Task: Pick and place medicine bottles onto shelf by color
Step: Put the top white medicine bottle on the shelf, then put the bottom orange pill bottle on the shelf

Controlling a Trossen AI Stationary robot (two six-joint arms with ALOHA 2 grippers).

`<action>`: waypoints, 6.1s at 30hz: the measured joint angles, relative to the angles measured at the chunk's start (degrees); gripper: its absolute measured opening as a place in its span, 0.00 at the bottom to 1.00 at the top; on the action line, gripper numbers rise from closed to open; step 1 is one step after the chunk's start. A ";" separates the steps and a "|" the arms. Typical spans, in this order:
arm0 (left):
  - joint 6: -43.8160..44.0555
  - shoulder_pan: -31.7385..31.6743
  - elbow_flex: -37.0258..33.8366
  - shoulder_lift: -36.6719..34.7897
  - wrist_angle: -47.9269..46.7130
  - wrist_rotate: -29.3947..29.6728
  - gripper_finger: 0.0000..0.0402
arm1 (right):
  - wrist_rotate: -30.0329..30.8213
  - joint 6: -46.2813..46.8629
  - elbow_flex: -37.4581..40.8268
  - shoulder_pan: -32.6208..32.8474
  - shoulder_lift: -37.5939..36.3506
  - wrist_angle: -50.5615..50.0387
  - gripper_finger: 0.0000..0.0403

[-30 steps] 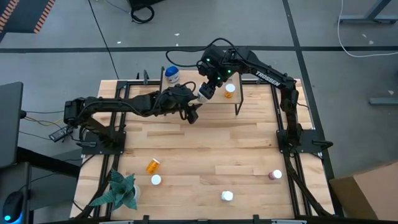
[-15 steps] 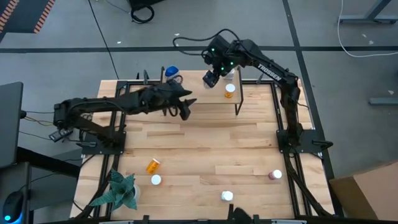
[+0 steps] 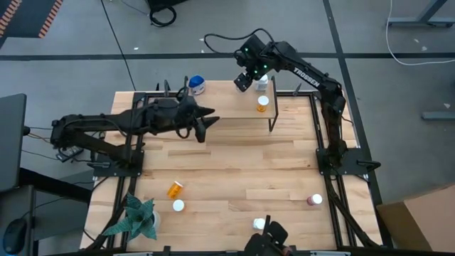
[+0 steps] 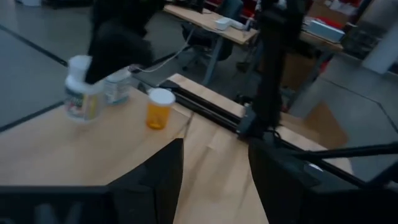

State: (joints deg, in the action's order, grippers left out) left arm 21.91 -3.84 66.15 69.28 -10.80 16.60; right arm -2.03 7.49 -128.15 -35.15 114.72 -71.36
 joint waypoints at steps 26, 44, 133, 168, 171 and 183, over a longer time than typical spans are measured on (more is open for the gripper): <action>-0.02 5.04 0.00 -0.02 0.08 0.05 0.43 | 1.27 0.12 3.86 -0.40 0.02 4.28 0.60; 0.00 6.05 -0.04 0.00 -0.20 0.05 0.43 | 1.36 0.39 3.86 -0.53 0.02 8.81 0.61; 22.01 14.61 -0.04 -4.06 -53.17 -34.01 0.63 | 13.43 59.92 -6.13 58.14 -0.50 -3.19 0.61; 27.08 31.61 6.16 11.26 -39.66 -16.69 0.48 | 27.12 57.97 -6.15 76.89 -0.50 -4.22 0.61; 23.79 32.35 7.06 13.82 -40.73 -22.05 0.48 | 27.15 59.36 -6.15 77.50 -0.50 -4.25 0.61; 15.12 33.84 7.05 16.22 -46.01 -26.38 0.58 | 40.58 65.59 -6.15 81.55 -0.52 -6.74 0.61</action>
State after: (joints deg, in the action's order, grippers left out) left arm 37.03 30.00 73.20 85.50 -56.81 -9.78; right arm 38.55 73.08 -134.30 46.40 114.19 -78.11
